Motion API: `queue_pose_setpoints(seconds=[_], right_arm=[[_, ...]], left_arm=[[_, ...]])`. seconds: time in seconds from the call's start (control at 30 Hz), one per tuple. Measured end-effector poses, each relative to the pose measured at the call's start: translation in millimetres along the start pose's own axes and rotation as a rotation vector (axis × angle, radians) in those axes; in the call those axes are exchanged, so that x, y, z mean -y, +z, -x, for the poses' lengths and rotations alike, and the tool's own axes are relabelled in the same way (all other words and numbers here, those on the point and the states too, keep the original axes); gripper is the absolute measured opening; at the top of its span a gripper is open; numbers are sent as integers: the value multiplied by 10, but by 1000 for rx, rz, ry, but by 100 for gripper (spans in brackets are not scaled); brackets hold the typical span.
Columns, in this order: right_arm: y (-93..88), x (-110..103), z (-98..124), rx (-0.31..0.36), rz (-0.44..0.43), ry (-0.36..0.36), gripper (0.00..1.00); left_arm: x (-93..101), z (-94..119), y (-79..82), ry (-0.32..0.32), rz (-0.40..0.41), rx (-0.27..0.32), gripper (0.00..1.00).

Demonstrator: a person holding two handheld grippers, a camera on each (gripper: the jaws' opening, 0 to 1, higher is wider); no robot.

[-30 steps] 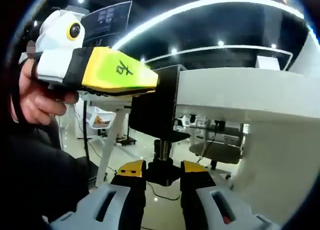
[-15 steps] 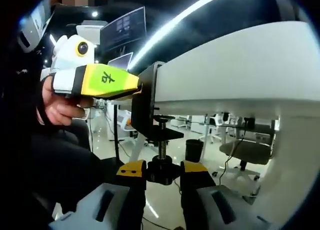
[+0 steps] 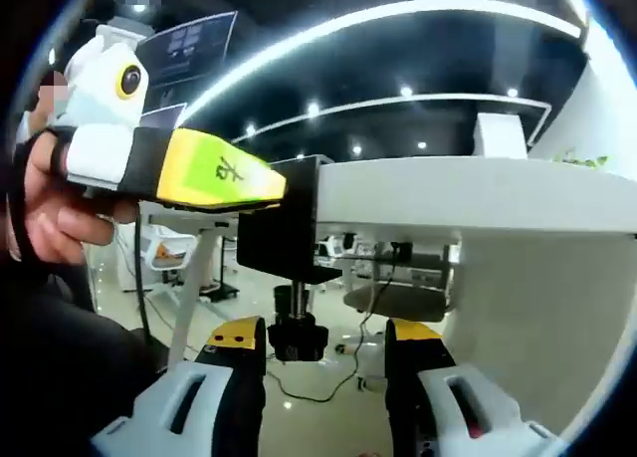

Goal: Clamp the fixed fixture on the desktop, loosen the retaining clip, secure it to the edge of the desk, and tighten the retaining clip.

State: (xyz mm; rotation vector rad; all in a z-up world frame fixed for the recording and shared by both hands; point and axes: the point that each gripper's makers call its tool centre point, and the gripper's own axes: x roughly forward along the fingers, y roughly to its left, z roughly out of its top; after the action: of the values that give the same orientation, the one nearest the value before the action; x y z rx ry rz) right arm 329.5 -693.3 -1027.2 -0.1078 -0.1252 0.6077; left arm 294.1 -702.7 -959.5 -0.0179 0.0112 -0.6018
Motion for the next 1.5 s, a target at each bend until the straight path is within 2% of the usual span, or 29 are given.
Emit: queue_pose_setpoints(seconds=[0.03,0.17,0.3,0.47,0.6,0.7,0.83,1.5], right_arm=[[-25,-38,1,-14,41,-31,47],[-106,-126,-12,-33,29,-174,47],[-91,-195,-91,-26,34,-245,46],[-26,-68,-141,-10,47,-373,43],[-69,2,-122,-23,11,-423,41],[-83,16,-111,-30,0,-433,39],[-6,36,-79,-11,19,-445,26],[-56,13,-30,-49,25,-427,25]], left_arm=[[0,0,0,-1,3,0,1],[-3,14,3,-4,11,5,1],[1,23,6,-15,22,9,1],[2,26,6,-19,28,13,1],[-1,28,6,-22,34,13,1],[3,31,3,-20,31,14,1],[7,37,5,-19,31,14,1],[13,27,3,-14,18,14,1]])
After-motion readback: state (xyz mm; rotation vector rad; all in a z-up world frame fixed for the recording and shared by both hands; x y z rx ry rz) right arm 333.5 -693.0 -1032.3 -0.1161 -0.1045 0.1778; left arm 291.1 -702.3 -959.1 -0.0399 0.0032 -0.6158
